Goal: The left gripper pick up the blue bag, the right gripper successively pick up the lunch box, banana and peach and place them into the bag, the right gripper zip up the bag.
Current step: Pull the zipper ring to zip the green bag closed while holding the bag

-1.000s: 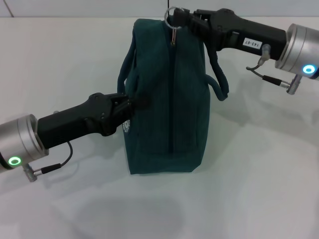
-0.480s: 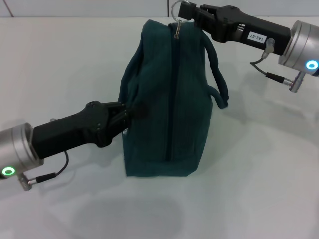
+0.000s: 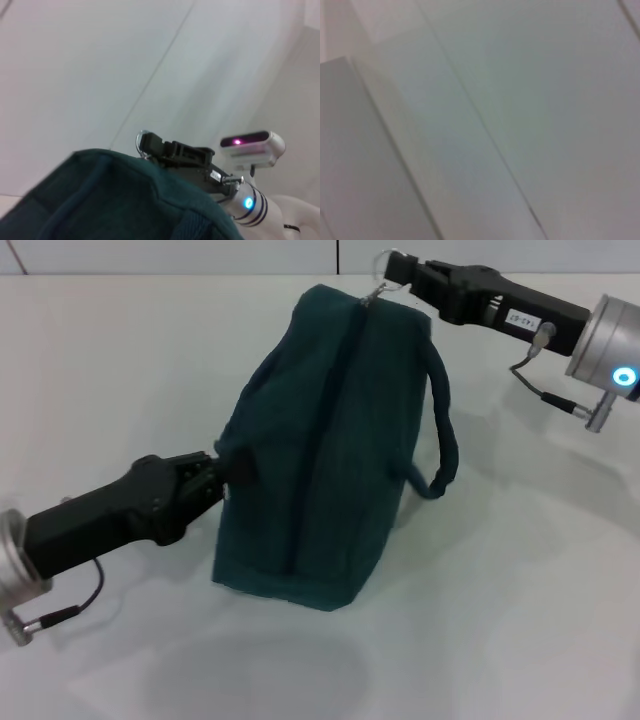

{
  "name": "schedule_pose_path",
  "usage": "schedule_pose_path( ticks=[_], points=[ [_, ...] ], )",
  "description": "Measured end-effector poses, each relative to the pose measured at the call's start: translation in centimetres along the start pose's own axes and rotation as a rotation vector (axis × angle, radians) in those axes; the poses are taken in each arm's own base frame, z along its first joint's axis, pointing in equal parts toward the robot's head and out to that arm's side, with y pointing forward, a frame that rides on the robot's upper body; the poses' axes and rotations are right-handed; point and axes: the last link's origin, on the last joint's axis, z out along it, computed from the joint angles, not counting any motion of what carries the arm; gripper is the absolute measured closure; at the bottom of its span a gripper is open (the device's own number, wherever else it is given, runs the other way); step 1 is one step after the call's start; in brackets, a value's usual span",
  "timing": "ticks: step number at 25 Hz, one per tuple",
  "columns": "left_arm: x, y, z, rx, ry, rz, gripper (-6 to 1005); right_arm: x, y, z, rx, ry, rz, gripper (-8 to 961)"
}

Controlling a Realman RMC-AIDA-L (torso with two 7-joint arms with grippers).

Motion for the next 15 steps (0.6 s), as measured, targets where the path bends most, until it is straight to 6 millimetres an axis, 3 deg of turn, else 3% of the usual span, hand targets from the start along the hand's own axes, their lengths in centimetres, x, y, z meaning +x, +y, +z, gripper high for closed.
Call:
schedule_pose_path(
  ticks=[9,15],
  points=[
    [-0.1,-0.1,-2.2,0.065,0.04,-0.009,879,0.4,-0.9,-0.7,0.06,-0.021,0.033,863],
    [-0.2,0.0,-1.9,0.059,0.042,0.014,861,0.4,-0.9,-0.7,0.061,-0.021,0.032,861]
  ],
)
